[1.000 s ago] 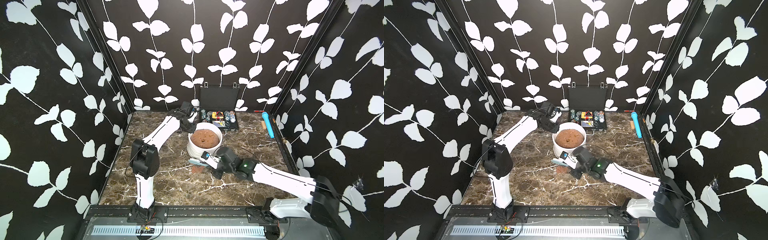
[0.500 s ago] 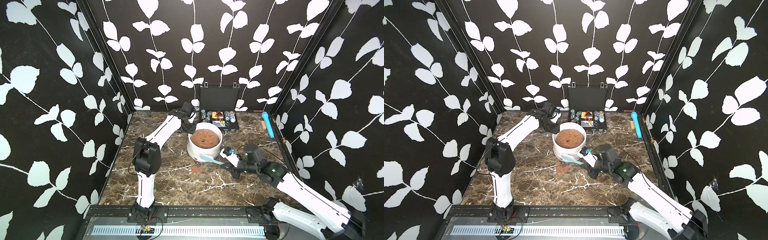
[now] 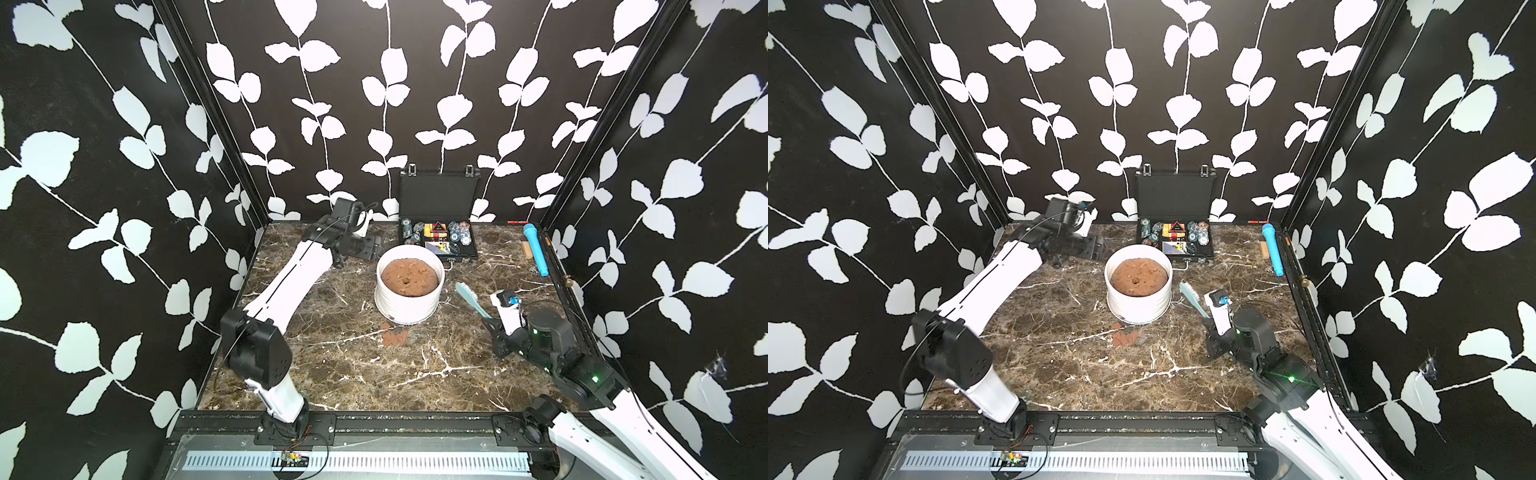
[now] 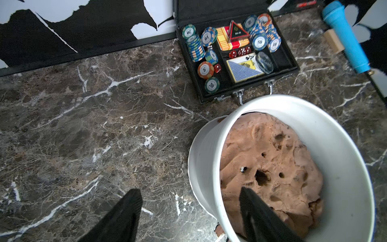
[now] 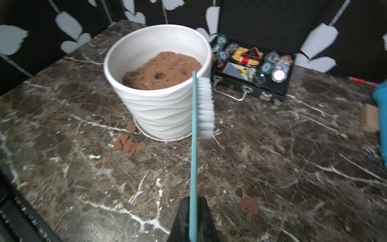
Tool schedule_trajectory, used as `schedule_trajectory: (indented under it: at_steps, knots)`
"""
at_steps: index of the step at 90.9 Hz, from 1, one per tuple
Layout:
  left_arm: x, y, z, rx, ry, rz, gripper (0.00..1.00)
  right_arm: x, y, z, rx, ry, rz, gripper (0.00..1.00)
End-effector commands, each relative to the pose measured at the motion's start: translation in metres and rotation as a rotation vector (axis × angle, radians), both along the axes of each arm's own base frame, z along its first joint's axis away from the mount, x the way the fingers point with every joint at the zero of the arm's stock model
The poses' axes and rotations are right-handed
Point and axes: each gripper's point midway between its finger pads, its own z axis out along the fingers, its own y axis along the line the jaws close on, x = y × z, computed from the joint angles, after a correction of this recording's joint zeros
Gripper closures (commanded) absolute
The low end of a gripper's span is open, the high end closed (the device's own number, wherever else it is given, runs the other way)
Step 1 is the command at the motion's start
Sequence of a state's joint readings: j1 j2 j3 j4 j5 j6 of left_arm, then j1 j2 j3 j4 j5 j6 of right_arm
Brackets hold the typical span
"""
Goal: Scrub the dried mud off the ceramic pot
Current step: Place the brush at the center of the board.
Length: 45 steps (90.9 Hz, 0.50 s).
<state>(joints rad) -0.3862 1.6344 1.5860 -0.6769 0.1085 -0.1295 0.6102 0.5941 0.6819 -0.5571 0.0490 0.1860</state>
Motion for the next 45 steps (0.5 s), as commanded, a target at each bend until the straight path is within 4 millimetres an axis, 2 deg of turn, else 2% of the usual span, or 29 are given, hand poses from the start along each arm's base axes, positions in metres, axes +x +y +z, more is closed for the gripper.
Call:
schedule_trajectory:
  at_steps: [1, 12, 24, 35, 45]
  knots:
    - [0.001, 0.008, 0.016, -0.139, -0.082, 0.006, 0.16, 0.021, -0.019, -0.022, -0.001, 0.032, -0.200, 1.00]
    - [-0.009, 0.022, 0.008, -0.177, -0.144, 0.029, 0.07, 0.037, -0.011, -0.039, 0.089, 0.007, -0.246, 1.00]
    - [-0.026, 0.033, -0.020, -0.215, -0.135, 0.048, 0.04, 0.050, -0.001, -0.066, 0.130, 0.027, -0.265, 1.00]
    - [-0.038, 0.035, -0.050, -0.226, -0.103, 0.054, 0.02, 0.057, 0.010, -0.085, 0.152, 0.066, -0.259, 1.00]
    - [-0.048, 0.039, -0.066, -0.224, -0.079, 0.062, 0.01, 0.060, 0.015, -0.107, 0.120, 0.117, -0.251, 1.00]
